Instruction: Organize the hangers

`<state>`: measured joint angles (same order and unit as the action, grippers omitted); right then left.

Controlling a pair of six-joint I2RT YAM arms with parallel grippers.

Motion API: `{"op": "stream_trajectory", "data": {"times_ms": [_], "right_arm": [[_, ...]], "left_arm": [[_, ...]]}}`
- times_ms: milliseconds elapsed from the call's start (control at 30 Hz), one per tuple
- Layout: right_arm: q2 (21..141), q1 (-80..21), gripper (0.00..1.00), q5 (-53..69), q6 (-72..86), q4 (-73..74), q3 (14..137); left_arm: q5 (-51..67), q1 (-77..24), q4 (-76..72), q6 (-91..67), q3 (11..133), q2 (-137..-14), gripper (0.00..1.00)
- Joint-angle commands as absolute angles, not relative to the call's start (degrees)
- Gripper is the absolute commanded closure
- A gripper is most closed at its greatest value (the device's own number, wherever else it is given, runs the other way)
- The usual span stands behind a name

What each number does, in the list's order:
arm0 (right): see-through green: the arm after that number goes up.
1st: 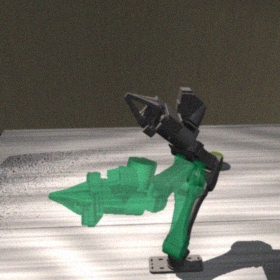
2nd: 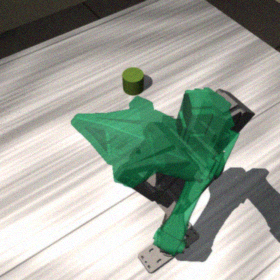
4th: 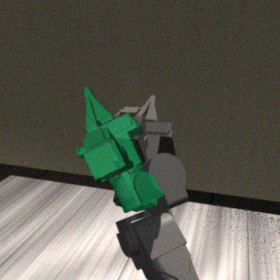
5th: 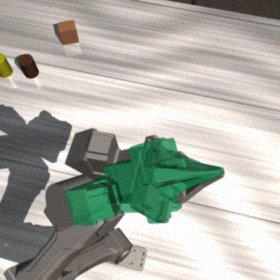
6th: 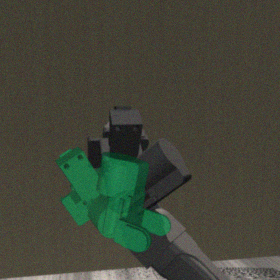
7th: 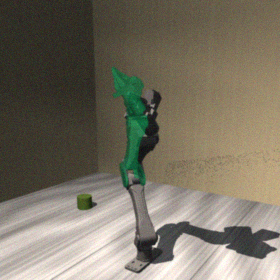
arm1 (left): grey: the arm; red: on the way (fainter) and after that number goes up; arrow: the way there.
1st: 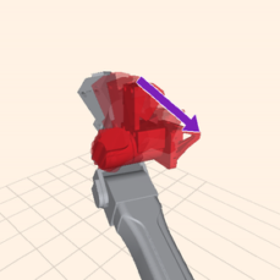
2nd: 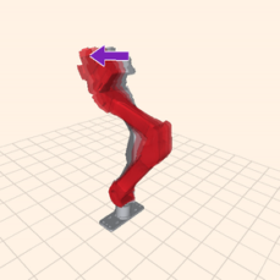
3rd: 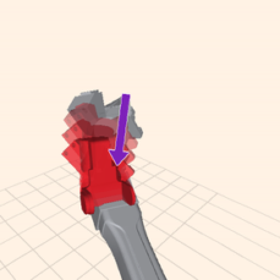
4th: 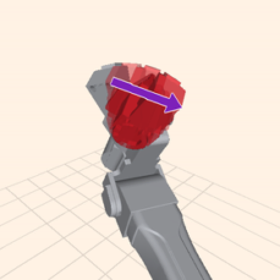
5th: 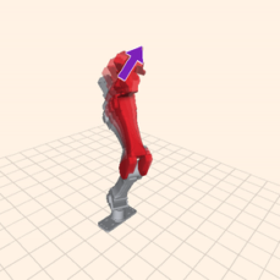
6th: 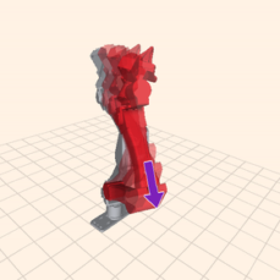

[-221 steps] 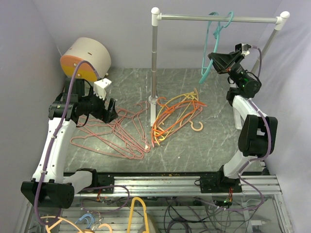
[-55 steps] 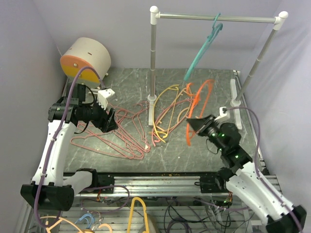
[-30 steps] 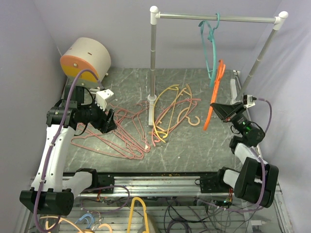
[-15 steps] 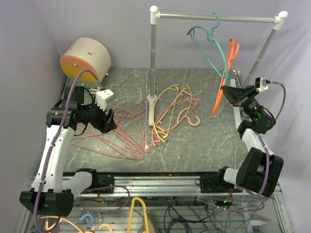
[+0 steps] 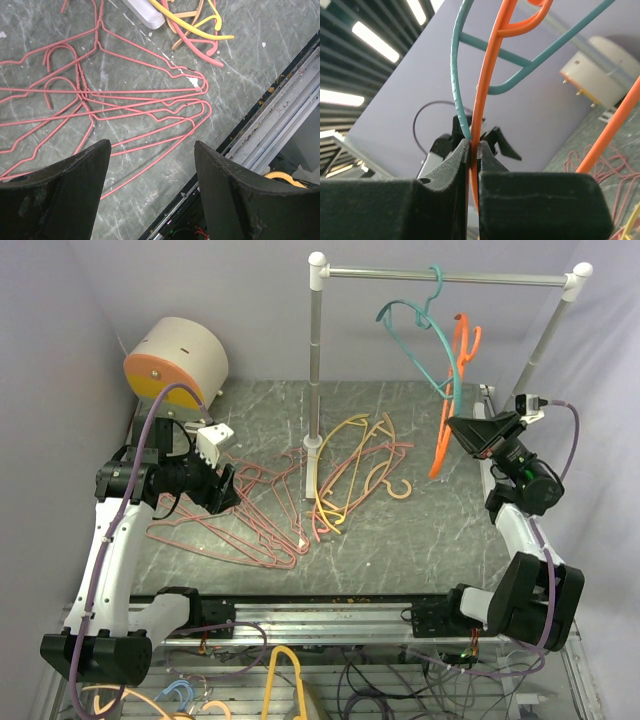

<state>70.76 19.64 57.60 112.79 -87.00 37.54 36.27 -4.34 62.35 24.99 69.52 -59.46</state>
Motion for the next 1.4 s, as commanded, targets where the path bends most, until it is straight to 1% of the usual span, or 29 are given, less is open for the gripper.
{"op": "stream_trajectory", "data": {"times_ms": [0, 133, 200, 300, 433, 633, 700, 800, 833, 867, 933, 1000, 1033, 1067, 1367], "right_arm": [[67.99, 13.20, 1.00, 57.38, 111.84, -103.13, 36.29], [66.46, 3.04, 1.00, 55.33, 101.36, -94.11, 33.25], [65.73, 0.16, 1.00, 54.53, 96.50, -88.09, 32.14], [65.96, -2.02, 1.00, 53.95, 93.04, -85.68, 30.95], [66.20, 0.15, 1.00, 54.43, 94.52, -87.32, 30.67], [64.21, 9.03, 1.00, 55.44, 98.88, -84.53, 34.50], [61.18, 10.67, 1.00, 55.19, 93.95, -71.28, 36.48], [54.85, 10.86, 1.00, 52.42, 76.50, -43.18, 41.95], [53.57, 10.84, 1.00, 51.32, 71.25, -36.96, 44.00], [53.92, 10.88, 1.00, 51.45, 69.20, -34.27, 46.40], [57.41, 11.76, 1.00, 53.94, 74.52, -40.85, 47.71], [62.24, 12.49, 1.00, 54.59, 85.03, -53.19, 47.81], [64.55, 12.64, 1.00, 54.52, 91.85, -61.61, 48.29], [66.76, 12.65, 1.00, 54.31, 95.49, -65.90, 49.30], [78.36, 12.66, 1.00, 50.73, 112.26, -83.50, 58.97]], "left_arm": [[36.44, -4.57, 60.77, 24.40, 68.75, -59.26, 0.21], [35.67, -4.57, 60.30, 23.80, 68.62, -58.83, 0.21], [35.23, -4.57, 60.08, 23.49, 68.56, -58.48, 0.21], [34.85, -4.57, 59.82, 23.17, 68.55, -58.06, 0.21], [34.33, -4.57, 59.70, 22.73, 68.48, -57.67, 0.21], [33.69, -4.57, 59.26, 22.18, 68.39, -57.34, 0.21], [33.60, -4.57, 59.24, 22.10, 68.38, -57.24, 0.21], [33.68, -4.57, 59.33, 22.19, 68.42, -57.47, 0.21], [33.81, -4.58, 59.33, 22.23, 68.41, -57.62, 0.21], [33.87, -4.57, 59.39, 22.28, 68.46, -57.86, 0.21], [34.09, -4.57, 59.50, 22.47, 68.46, -58.13, 0.22], [33.95, -4.57, 59.42, 22.37, 68.47, -58.22, 0.22], [33.85, -4.56, 59.34, 22.28, 68.40, -58.14, 0.22], [33.88, -4.49, 59.35, 22.29, 68.36, -57.99, 0.22], [33.97, -4.37, 59.25, 22.28, 68.31, -57.63, 0.22]]}}
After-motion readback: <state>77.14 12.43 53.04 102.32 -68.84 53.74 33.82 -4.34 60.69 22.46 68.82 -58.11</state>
